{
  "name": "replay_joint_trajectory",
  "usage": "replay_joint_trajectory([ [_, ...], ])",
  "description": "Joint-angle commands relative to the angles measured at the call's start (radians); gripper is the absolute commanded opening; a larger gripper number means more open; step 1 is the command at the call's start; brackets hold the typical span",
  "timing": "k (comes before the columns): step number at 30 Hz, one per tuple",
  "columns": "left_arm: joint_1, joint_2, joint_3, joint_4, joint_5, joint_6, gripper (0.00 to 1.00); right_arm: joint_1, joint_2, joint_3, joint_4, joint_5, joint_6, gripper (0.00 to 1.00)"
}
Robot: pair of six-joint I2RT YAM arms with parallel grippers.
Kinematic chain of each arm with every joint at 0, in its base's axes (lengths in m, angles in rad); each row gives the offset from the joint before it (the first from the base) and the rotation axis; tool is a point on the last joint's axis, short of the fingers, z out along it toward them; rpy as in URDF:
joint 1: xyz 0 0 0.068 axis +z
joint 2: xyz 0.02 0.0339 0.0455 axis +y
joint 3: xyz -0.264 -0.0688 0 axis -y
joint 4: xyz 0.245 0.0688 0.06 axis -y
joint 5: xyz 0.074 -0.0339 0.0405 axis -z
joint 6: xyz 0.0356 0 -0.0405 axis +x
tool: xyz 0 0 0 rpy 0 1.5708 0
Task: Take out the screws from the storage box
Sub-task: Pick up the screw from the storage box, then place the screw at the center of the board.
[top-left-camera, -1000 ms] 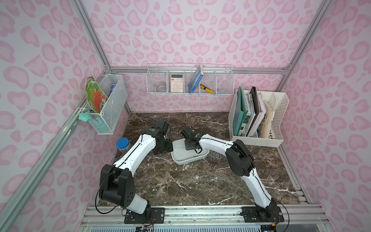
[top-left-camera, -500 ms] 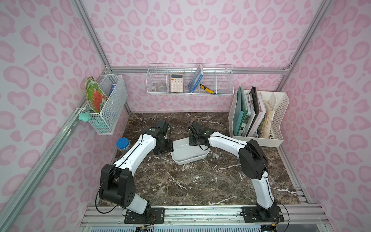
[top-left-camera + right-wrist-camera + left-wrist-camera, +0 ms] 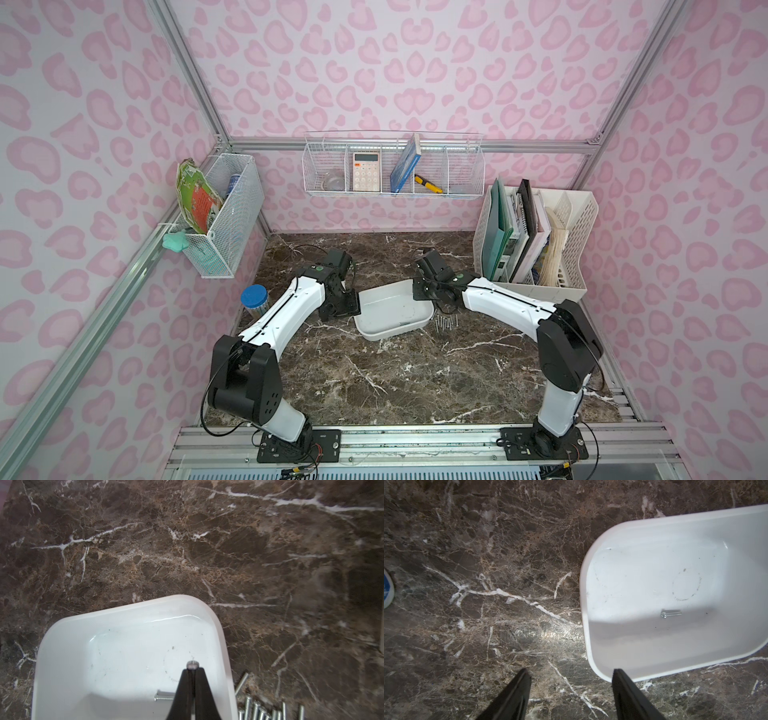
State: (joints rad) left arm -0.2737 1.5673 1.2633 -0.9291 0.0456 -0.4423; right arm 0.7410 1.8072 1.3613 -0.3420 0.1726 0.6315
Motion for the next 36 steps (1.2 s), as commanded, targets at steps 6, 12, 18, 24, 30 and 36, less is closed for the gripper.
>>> replay_joint_trajectory([
  [6, -0.002, 0.015, 0.008, -0.02, 0.01, 0.014, 0.67, -0.055, -0.129, -0.22, 0.027, 0.036, 0.041, 0.08],
  [12, -0.002, 0.02, 0.005, -0.021, 0.007, 0.015, 0.66, -0.061, -0.1, -0.336, 0.09, 0.034, 0.06, 0.09],
  [18, -0.002, 0.031, 0.008, -0.021, 0.002, 0.014, 0.65, -0.061, -0.074, -0.381, 0.141, 0.002, 0.076, 0.1],
  [24, -0.002, 0.03, -0.003, -0.016, -0.043, 0.007, 0.64, -0.061, -0.051, -0.381, 0.14, -0.005, 0.068, 0.13],
  [30, -0.002, 0.038, 0.016, -0.045, -0.049, -0.049, 0.64, -0.061, -0.066, -0.38, 0.144, -0.005, 0.045, 0.21],
  [36, -0.002, -0.027, -0.043, -0.043, -0.013, -0.171, 0.64, -0.061, -0.122, -0.383, 0.152, -0.008, 0.024, 0.25],
])
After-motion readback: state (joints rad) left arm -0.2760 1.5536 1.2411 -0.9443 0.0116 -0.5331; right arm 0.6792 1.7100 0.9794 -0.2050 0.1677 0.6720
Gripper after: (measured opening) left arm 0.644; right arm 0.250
